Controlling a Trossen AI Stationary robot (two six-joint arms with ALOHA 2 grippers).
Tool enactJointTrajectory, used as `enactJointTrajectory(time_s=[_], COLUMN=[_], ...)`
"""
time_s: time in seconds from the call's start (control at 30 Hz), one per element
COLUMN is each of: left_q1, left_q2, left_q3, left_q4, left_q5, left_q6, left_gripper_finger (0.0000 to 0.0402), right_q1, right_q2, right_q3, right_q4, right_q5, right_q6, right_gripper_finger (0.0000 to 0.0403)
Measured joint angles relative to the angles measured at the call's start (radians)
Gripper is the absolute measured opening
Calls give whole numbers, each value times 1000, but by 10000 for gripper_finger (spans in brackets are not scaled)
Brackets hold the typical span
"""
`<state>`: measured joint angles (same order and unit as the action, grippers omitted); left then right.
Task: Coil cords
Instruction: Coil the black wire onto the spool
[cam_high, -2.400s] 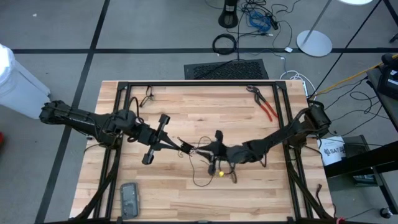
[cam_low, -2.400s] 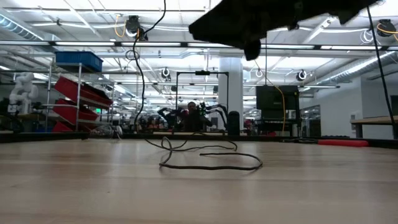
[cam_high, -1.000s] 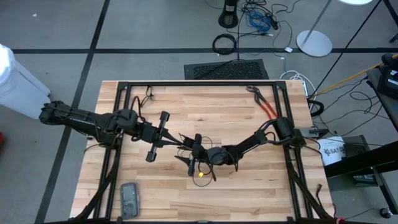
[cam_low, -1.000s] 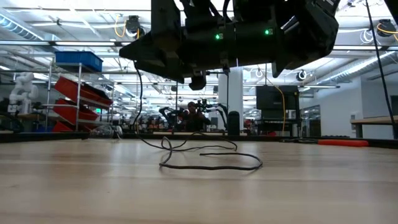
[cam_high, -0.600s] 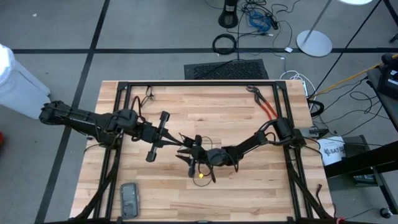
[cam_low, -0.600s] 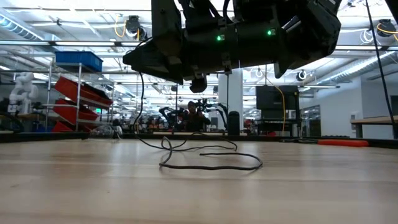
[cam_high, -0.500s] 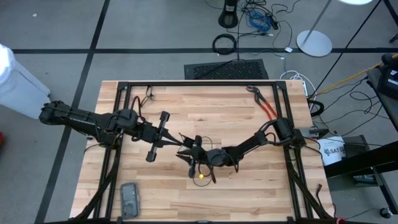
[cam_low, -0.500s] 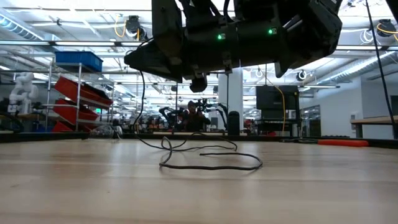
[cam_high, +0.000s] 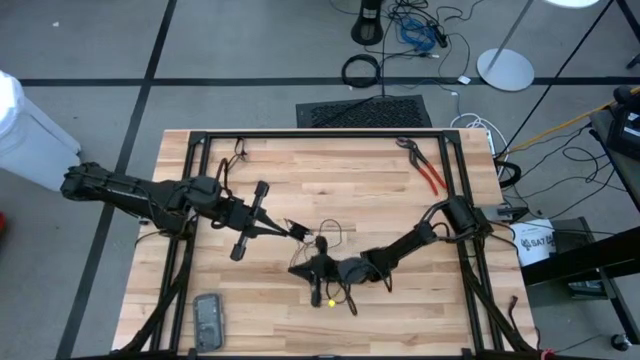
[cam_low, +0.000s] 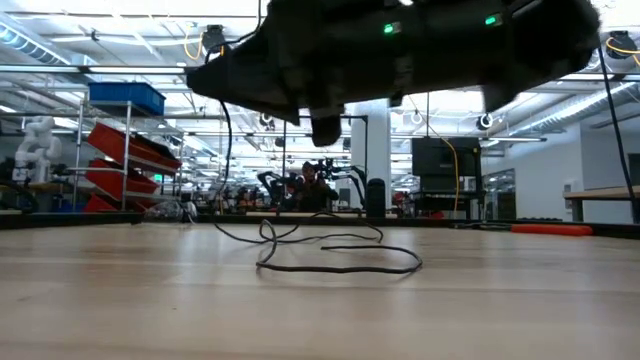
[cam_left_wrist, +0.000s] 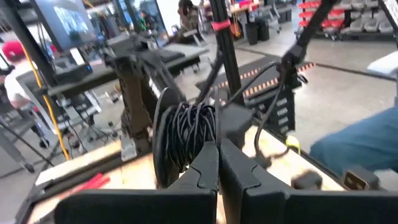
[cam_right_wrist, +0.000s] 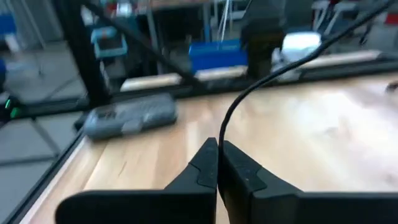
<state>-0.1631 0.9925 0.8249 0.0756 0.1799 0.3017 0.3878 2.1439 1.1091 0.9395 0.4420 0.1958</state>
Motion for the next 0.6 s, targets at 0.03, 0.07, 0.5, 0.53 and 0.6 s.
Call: enactJointTrajectory(time_s=[0.03, 0.07, 0.5, 0.53, 0.6], left_q1=[0, 0, 0, 0, -1], left_q2=[-9, -17, -94, -93, -93], left_q3=[0, 0, 0, 0, 0], left_q4=[-23, -44, -202, -203, -213], left_q5=[0, 1, 2, 2, 3], left_q6=[0, 0, -8, -9, -9], left_gripper_finger=[2, 2, 2, 2, 2], right_q1=[13, 26, 107, 115, 127], right_q2=[-6, -15, -312, -339, -392], right_q3=[0, 0, 0, 0, 0], right_q4=[-34, -63, -625, -664, -715], right_q5=[1, 2, -1, -4, -6], right_q6=[14, 28, 81, 81, 81], right_gripper_finger=[1, 1, 0, 0, 0])
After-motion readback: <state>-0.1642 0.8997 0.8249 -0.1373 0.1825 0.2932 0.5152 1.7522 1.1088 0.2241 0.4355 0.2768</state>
